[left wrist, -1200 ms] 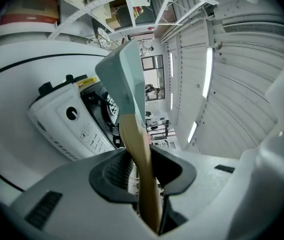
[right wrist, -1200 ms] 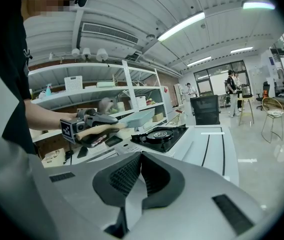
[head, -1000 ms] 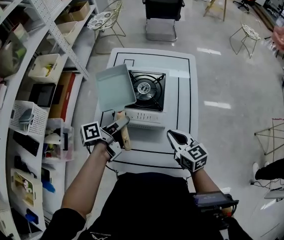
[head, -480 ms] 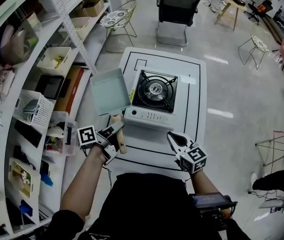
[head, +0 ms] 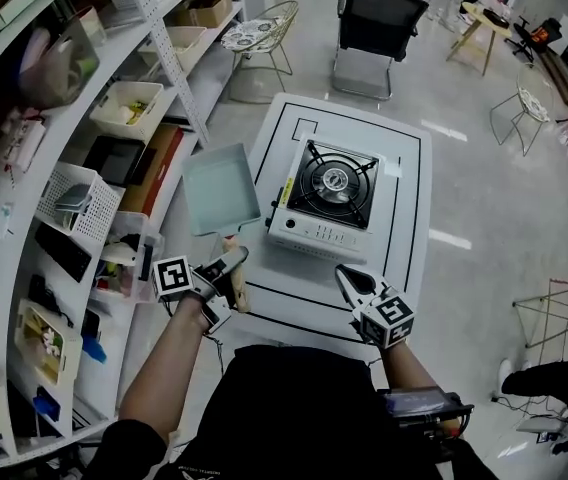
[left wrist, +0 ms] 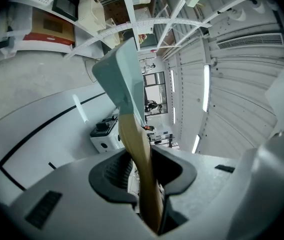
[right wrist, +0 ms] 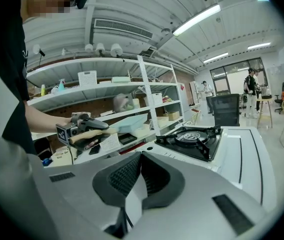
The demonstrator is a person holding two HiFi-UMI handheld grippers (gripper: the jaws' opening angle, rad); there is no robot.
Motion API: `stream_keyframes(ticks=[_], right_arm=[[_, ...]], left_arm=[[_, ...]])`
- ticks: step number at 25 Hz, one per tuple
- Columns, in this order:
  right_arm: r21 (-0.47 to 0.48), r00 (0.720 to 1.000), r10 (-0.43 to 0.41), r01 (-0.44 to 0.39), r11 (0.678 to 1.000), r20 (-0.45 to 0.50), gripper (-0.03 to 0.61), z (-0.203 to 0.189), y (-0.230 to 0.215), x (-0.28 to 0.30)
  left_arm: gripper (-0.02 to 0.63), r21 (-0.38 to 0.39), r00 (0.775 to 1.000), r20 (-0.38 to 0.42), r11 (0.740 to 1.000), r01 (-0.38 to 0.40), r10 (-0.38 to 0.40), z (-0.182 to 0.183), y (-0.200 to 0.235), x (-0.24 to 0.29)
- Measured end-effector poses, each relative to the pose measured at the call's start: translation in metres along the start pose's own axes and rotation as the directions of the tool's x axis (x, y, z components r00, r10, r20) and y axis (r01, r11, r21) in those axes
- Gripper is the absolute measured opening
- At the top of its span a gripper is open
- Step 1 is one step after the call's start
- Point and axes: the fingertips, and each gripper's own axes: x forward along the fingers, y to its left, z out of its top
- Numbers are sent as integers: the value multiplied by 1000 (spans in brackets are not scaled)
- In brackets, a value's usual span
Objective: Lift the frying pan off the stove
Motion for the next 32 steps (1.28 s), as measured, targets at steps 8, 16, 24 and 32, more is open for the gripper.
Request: stream_keyframes(ticks=[8, 16, 24, 32], right_arm=[[-28, 999, 40, -40, 999, -7, 25, 2, 12, 16], [-68, 996, 87, -87, 994, -12, 25, 5, 27, 25], [-85, 992, 126, -128, 988, -22, 25, 5, 41, 37], [-87, 987, 157, -160, 983, -31, 25, 4, 50, 49]], left_arm=[[114, -12, 999, 44, 1000, -5, 5, 6, 12, -26], [115, -31, 996, 92, 999, -20, 23, 10, 22, -52], [117, -15, 994, 112, 1000, -18, 19, 13, 24, -69], [117, -16, 992, 124, 1000, -18, 19, 12, 27, -81]])
